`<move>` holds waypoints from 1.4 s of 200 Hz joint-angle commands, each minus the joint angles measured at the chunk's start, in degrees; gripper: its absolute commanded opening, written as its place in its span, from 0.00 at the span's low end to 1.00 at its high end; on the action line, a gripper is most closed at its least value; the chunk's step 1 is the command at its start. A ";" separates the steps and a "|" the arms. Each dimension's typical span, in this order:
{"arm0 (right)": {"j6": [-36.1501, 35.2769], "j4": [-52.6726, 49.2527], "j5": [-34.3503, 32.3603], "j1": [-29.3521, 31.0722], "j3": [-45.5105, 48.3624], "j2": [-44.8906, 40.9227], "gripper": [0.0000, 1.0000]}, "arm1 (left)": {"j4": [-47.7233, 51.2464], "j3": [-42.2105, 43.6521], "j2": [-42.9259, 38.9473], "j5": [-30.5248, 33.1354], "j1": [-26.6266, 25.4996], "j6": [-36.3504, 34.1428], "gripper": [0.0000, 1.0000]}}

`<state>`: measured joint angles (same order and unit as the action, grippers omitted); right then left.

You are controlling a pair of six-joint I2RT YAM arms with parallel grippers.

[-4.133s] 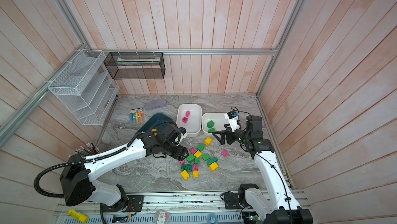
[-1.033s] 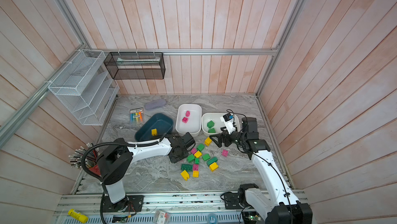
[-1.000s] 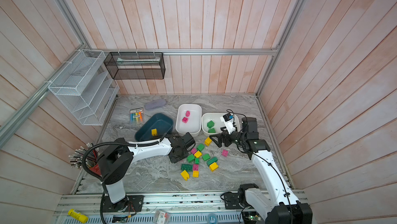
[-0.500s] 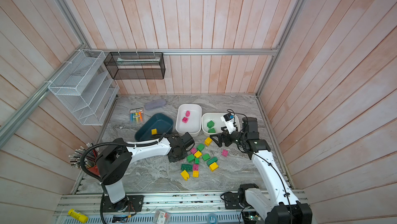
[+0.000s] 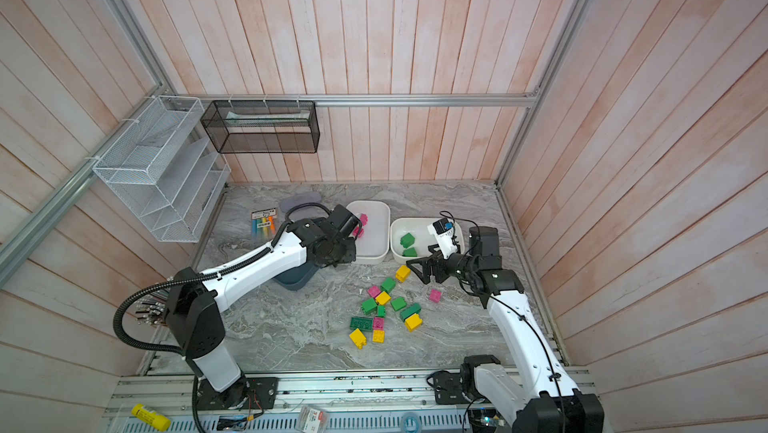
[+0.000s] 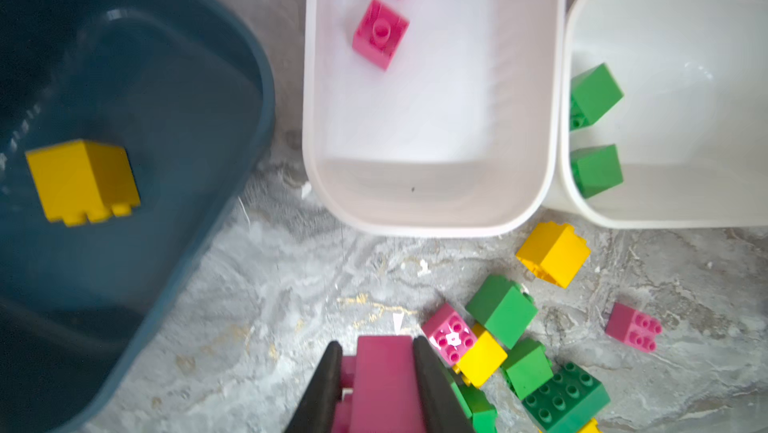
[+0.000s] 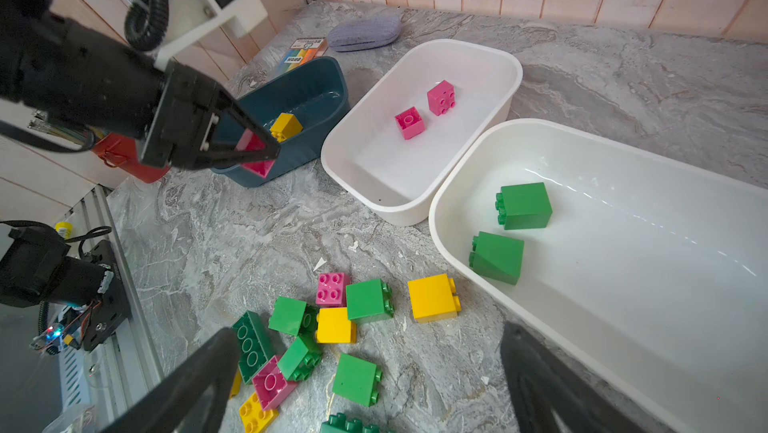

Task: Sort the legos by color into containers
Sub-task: 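Carry the pink brick over the smaller white tub and release it, then move the open left gripper back over a pink brick in the pile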

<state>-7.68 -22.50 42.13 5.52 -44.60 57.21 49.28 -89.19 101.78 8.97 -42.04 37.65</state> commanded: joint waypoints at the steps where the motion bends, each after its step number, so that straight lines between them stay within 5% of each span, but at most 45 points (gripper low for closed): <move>1: 0.43 0.94 0.67 -0.33 -1.09 -0.44 0.98 | -4.22 -4.61 5.87 -1.09 2.30 -10.60 0.26; 49: 0.54 1.41 -0.11 -0.63 -1.88 0.36 0.98 | -6.82 -18.04 19.93 -1.30 4.51 -16.05 0.26; 122: 0.10 1.00 -0.23 -1.02 -2.25 1.32 0.98 | -4.91 -38.10 37.03 18.68 6.51 -21.21 0.26; 161: -0.32 0.88 -0.12 -1.39 -2.42 2.11 0.98 | -6.71 -38.89 39.66 15.91 7.51 -21.64 0.31; 236: -0.38 0.53 0.33 -1.56 -3.13 2.47 0.98 | -3.56 -36.96 30.28 9.25 6.25 -19.94 0.61; 280: -0.24 0.06 0.69 -1.50 -2.72 1.60 0.98 | -1.13 -22.15 15.75 1.99 2.01 -15.77 0.69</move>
<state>-7.70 -21.32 42.09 4.29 -46.28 59.61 45.69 -118.37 126.50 16.51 -37.34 18.22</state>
